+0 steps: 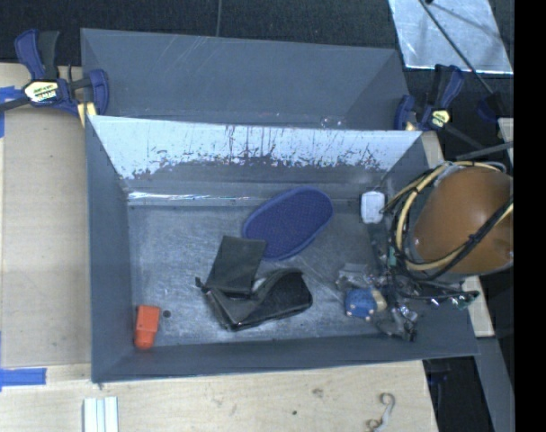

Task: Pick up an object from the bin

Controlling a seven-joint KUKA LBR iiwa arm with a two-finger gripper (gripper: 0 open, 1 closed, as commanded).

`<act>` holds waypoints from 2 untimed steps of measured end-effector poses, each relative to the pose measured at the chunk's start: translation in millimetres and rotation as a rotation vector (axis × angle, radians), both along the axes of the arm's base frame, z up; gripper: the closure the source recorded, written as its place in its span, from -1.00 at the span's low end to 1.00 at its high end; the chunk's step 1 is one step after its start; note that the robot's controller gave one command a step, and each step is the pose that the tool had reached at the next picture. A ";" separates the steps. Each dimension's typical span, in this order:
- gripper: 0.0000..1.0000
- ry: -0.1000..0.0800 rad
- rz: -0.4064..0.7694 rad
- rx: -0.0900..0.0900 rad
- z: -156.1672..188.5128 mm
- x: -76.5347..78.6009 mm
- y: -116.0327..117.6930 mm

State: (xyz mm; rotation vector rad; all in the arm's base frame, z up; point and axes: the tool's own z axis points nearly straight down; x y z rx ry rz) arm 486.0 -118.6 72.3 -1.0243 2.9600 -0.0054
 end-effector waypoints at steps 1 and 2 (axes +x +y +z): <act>1.00 0.008 0.001 0.000 -2.2 -3.1 0.1; 1.00 0.003 0.000 -0.001 44.4 -1.5 0.1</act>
Offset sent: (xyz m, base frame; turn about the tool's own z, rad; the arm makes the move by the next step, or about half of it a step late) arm 0.0000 0.0000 0.0000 0.0000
